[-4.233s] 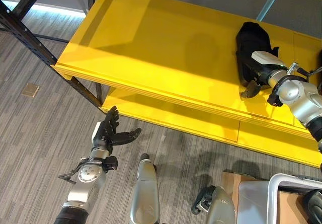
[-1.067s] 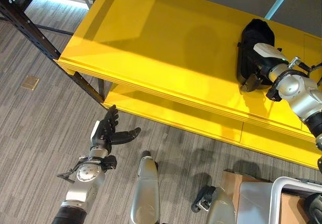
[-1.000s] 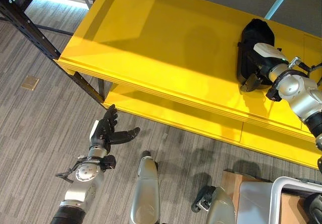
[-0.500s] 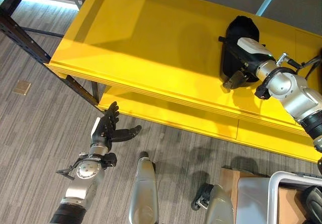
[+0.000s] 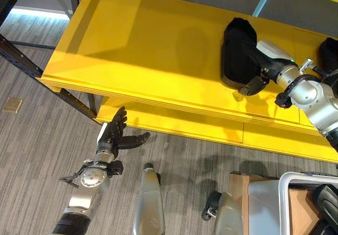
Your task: Move parts from the plastic box to the shelf.
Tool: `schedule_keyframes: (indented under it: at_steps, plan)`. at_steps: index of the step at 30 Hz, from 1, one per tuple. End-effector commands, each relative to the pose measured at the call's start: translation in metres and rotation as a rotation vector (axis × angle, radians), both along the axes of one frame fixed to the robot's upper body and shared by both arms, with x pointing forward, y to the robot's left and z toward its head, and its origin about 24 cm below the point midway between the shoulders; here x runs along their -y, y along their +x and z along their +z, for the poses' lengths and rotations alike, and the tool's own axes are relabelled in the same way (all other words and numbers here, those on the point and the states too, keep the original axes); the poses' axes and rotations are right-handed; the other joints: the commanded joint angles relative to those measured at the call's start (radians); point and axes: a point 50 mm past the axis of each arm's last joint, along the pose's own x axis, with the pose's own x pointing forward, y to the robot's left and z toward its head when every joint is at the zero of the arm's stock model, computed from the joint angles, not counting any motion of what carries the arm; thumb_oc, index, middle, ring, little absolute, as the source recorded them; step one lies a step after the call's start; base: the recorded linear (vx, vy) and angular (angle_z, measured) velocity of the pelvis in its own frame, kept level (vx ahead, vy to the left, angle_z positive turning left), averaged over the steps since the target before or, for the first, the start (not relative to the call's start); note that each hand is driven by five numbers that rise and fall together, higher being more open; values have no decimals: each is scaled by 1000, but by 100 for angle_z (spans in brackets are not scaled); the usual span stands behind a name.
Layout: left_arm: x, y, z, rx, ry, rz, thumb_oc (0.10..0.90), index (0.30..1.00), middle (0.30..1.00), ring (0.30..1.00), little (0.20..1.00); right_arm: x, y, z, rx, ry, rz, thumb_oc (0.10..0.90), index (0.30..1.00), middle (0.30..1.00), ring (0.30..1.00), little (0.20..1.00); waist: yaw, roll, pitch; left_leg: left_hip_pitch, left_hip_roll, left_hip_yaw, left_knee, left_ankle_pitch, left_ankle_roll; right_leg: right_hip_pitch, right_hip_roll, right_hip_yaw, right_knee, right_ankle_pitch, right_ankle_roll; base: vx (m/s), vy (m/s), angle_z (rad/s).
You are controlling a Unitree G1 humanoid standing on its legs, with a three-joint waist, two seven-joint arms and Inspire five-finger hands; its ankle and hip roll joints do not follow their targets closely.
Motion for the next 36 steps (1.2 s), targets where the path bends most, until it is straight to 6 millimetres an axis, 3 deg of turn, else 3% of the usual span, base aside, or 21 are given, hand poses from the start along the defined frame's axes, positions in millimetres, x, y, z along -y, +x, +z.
schedule_keyframes:
  at_steps: [1,8,16,21,22,25,30,32,36]
  plan:
    - [5,7,32,149,64,-75,900,1000,1000,1000,1000,0,-16,54,228,81,61,900,1000,1000,1000,1000,-6,-21,-93,25,37,-48,54,-117,7,64,27,23,-58,29,-35,0,0,0]
    - [5,4,28,135,60,-72,900,1000,1000,1000,1000,-1,-39,51,276,140,143,900,1000,1000,1000,1000,-37,-29,-112,50,47,-34,22,-105,3,72,37,31,-90,43,-30,5,-7,-4]
    - [7,-1,19,109,47,-67,900,1000,1000,1000,1000,9,-74,25,303,292,207,900,1000,1000,1000,1000,-85,-28,-141,87,58,-18,-46,-70,-4,94,52,34,-159,72,-22,10,-9,-9]
    - [7,-8,7,79,21,-52,900,1000,1000,1000,1000,23,-99,-7,322,484,190,900,1000,1000,1000,1000,-133,-11,-163,143,68,11,-154,-17,-10,119,68,40,-257,118,-8,31,-4,-11]
    - [7,-9,3,70,12,-42,900,1000,1000,1000,1000,23,-106,-24,308,574,188,900,1000,1000,1000,1000,-150,-5,-176,174,70,25,-210,10,-12,132,75,40,-300,140,-2,51,10,-13]
    - [7,-14,-3,61,-13,-21,900,1000,1000,1000,1000,25,-114,-46,308,729,165,900,1000,1000,1000,1000,-174,7,-194,219,79,44,-292,43,-16,152,86,47,-360,165,8,48,8,-19]
    - [3,-25,-14,40,-44,26,900,1000,1000,1000,1000,22,-127,-78,253,884,132,900,1000,1000,1000,1000,-207,21,-249,326,107,98,-450,108,-19,191,118,81,-467,208,17,72,-1,-26]
    - [2,-34,-24,14,-66,59,900,1000,1000,1000,1000,21,-137,-101,186,987,103,900,1000,1000,1000,1000,-224,31,-279,397,118,140,-539,148,-33,224,133,94,-523,229,22,97,-25,-49]
    - [4,-41,-32,-4,-91,91,900,1000,1000,1000,1000,20,-150,-127,111,1065,47,900,1000,1000,1000,1000,-252,49,-314,449,141,179,-612,195,-51,256,159,108,-585,238,18,42,-50,-22]
